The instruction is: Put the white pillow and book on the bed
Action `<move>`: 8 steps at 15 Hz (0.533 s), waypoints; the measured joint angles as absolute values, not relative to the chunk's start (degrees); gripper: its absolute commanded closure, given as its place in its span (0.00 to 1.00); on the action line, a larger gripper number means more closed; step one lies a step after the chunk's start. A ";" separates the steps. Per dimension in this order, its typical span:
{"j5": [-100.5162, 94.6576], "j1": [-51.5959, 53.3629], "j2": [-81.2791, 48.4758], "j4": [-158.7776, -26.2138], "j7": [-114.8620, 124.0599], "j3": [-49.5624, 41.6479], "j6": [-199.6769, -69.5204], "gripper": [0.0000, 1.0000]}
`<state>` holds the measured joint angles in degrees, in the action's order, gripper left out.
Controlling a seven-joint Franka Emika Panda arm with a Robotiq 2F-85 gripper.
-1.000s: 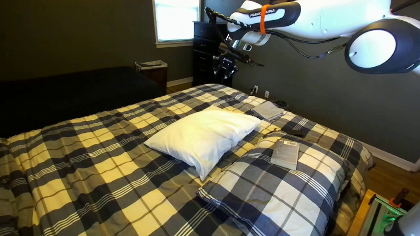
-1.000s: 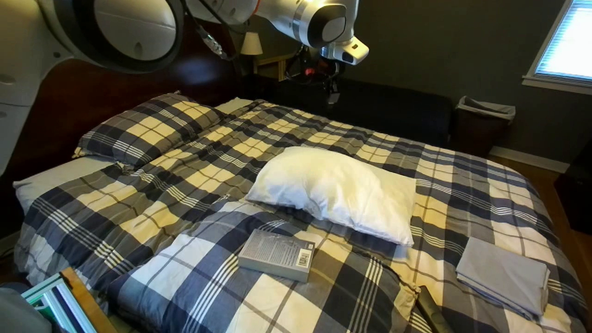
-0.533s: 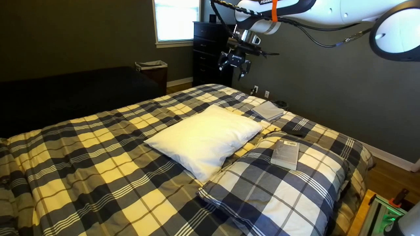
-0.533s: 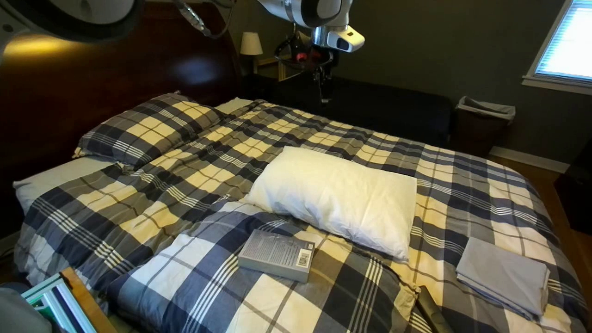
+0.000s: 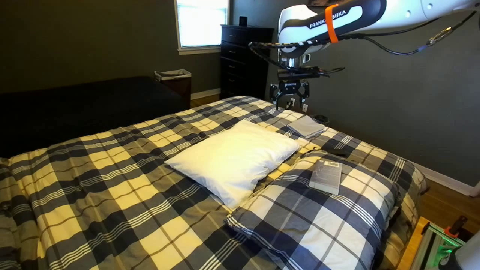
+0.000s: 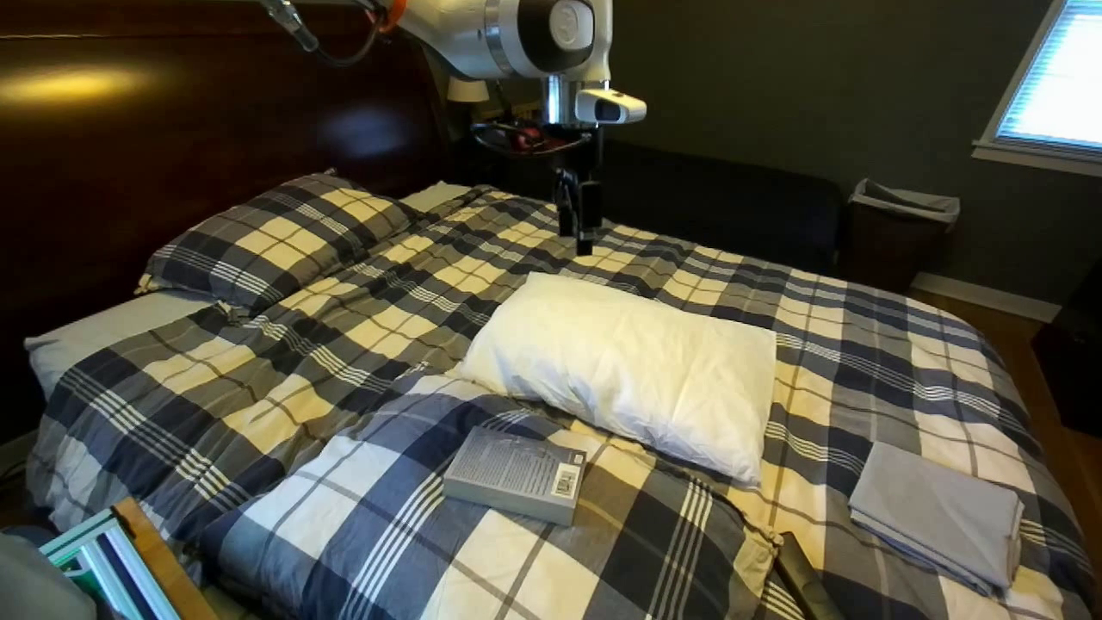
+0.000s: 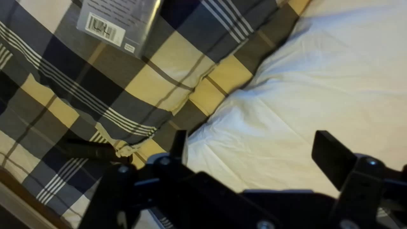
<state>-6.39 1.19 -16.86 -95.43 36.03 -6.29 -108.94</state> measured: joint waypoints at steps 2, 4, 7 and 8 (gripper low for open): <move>-7.63 1.62 -14.84 -101.44 35.18 -5.98 -109.74 0.00; -8.67 1.86 -12.92 -107.66 34.43 -5.70 -111.22 0.00; -11.23 2.16 -10.12 -116.81 34.31 -5.25 -112.58 0.00; -12.24 2.20 -9.34 -119.46 34.32 -5.06 -112.94 0.00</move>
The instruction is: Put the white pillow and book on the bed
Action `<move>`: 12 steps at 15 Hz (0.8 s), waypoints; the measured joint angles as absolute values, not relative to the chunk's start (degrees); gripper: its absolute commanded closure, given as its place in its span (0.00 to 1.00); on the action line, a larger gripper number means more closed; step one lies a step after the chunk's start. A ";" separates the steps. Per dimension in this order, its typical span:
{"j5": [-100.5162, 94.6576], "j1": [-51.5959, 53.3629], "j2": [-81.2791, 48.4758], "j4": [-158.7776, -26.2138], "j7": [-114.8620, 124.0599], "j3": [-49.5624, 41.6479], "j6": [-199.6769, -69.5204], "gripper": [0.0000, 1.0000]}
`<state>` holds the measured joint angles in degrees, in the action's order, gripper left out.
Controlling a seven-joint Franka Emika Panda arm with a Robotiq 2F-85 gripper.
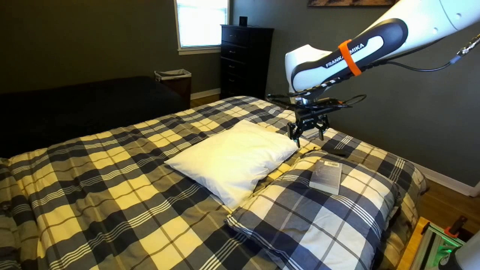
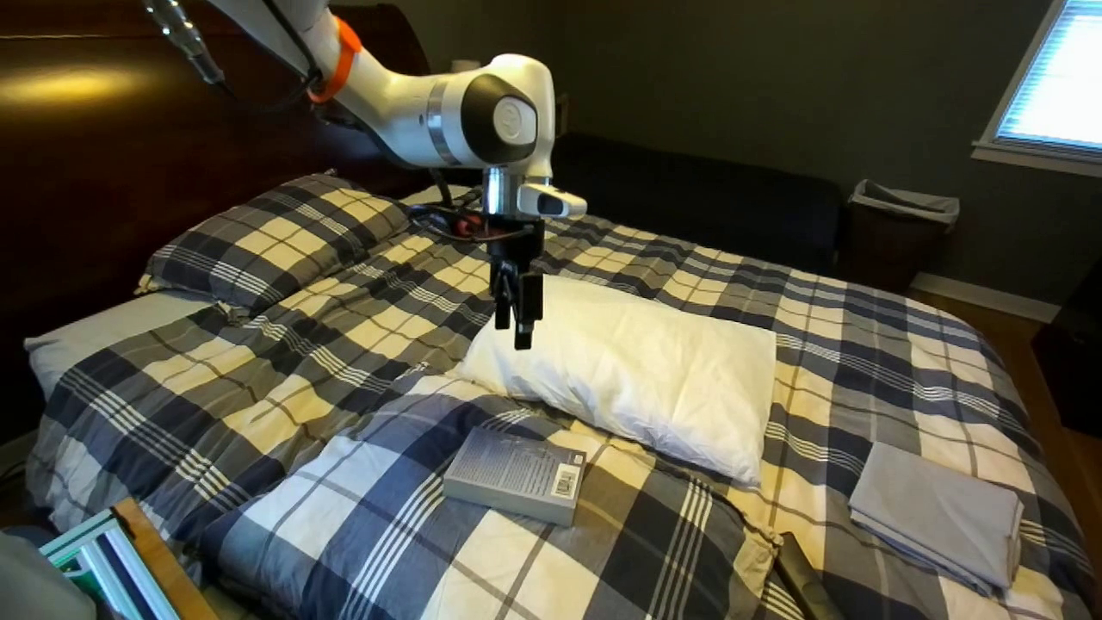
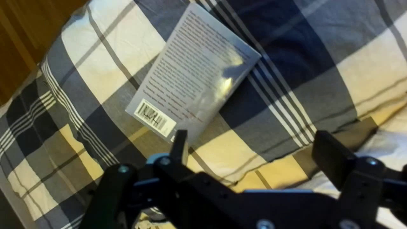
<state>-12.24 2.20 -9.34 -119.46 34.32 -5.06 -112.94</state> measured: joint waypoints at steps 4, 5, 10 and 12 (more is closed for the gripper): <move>-15.20 2.19 -7.59 -128.03 34.41 -4.82 -117.34 0.00; -15.80 2.17 -7.58 -129.69 34.42 -4.82 -118.98 0.00; -15.99 2.10 -7.76 -131.11 34.21 -4.72 -120.51 0.00; -15.99 2.08 -7.76 -130.97 34.21 -4.72 -120.51 0.00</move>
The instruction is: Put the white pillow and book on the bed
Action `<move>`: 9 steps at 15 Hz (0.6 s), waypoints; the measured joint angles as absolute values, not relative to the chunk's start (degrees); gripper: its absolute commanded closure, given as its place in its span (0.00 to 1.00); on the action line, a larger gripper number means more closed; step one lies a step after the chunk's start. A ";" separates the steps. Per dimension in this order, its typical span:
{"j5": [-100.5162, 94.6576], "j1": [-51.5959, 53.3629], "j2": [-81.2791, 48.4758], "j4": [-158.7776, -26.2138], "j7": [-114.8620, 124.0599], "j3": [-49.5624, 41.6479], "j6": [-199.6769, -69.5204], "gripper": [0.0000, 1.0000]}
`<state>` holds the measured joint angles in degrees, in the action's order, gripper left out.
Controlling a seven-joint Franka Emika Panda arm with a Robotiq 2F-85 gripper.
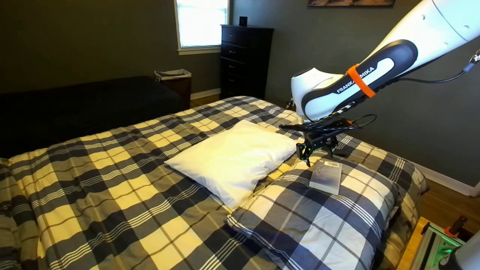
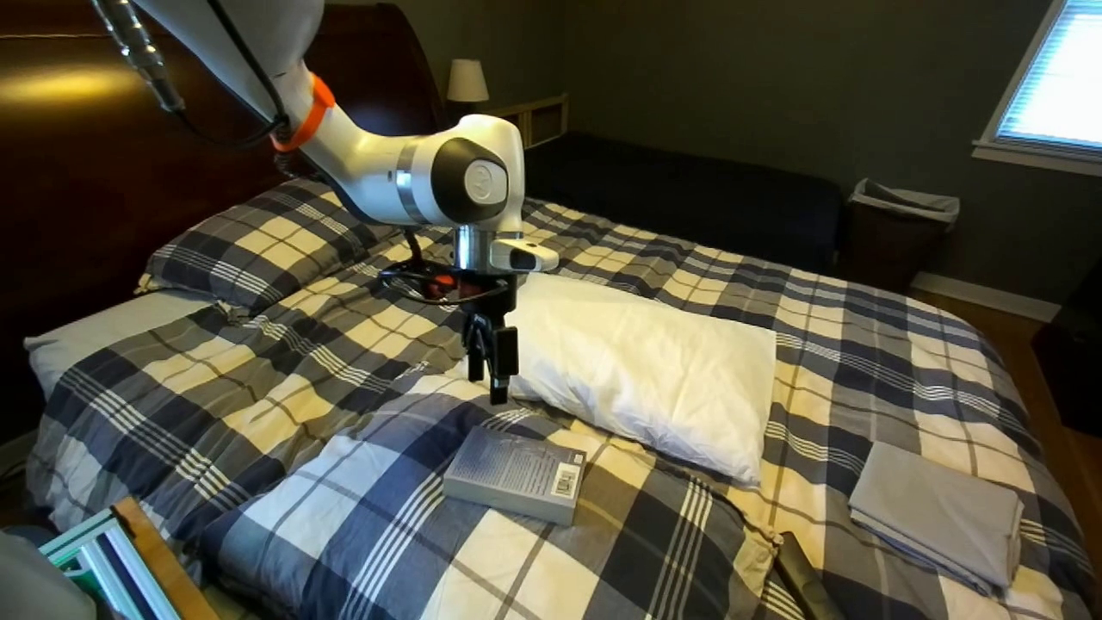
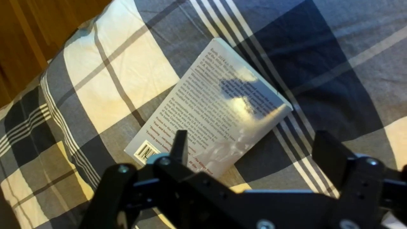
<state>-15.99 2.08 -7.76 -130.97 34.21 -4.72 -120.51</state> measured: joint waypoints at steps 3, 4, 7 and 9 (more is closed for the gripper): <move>-16.92 2.12 -8.51 -130.83 35.61 -4.71 -120.61 0.00; -18.13 2.17 -9.13 -130.81 36.84 -4.71 -120.95 0.00; -21.76 2.69 -11.37 -130.79 40.09 -4.63 -123.24 0.00; -23.51 3.36 -13.14 -130.66 41.98 -4.60 -124.46 0.00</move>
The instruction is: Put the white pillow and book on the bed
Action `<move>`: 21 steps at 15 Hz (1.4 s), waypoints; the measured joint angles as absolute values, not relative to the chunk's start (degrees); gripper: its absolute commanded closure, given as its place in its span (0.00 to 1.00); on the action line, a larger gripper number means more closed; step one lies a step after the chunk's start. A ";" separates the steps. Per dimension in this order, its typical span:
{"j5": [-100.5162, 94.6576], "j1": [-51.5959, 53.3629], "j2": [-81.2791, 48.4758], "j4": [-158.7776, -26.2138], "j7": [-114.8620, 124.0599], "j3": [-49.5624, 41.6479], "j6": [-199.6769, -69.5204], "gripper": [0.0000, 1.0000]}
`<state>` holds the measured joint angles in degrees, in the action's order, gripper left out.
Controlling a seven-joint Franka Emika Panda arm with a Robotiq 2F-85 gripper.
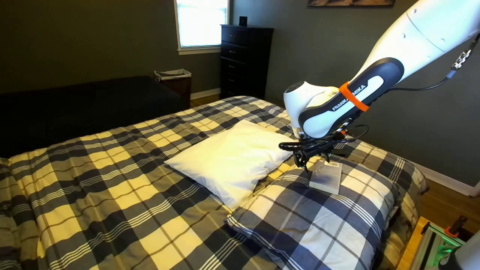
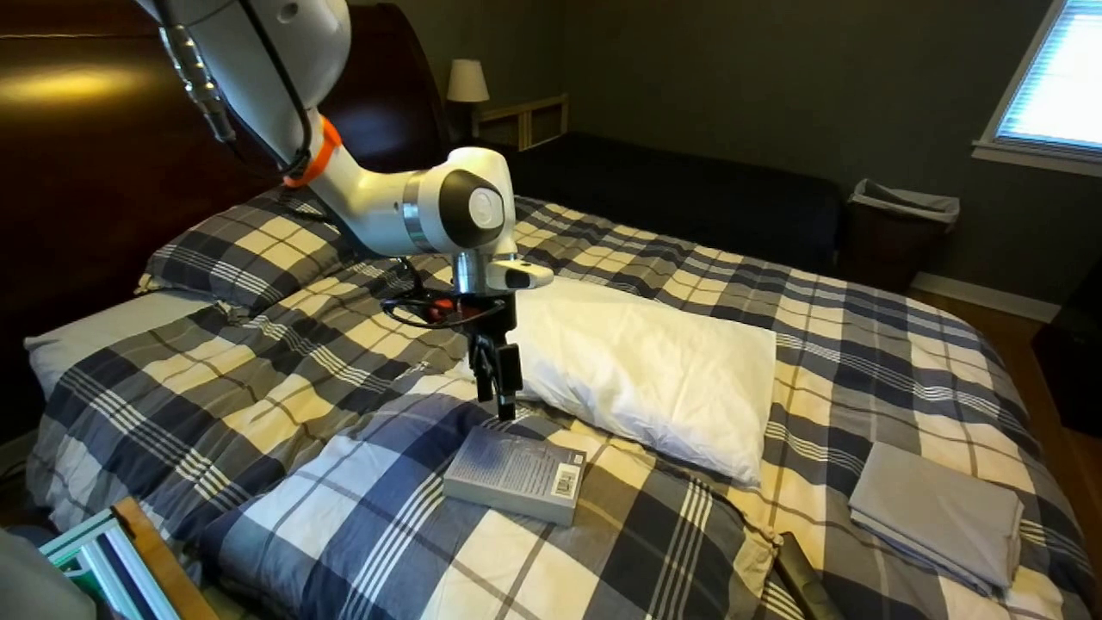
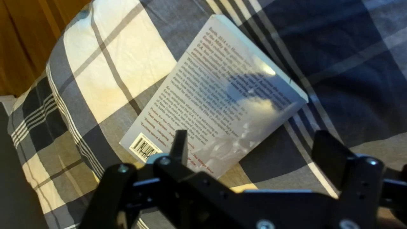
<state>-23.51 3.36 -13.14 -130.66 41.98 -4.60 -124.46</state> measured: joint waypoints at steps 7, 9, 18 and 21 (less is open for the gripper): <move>-26.86 5.67 -20.29 -127.82 46.16 -4.69 -124.73 0.00; -27.71 6.18 -22.18 -126.82 46.86 -5.04 -124.43 0.00; -28.84 7.61 -29.27 -121.19 47.92 -6.59 -116.33 0.26; -28.84 7.73 -30.70 -119.24 47.94 -6.78 -113.03 0.50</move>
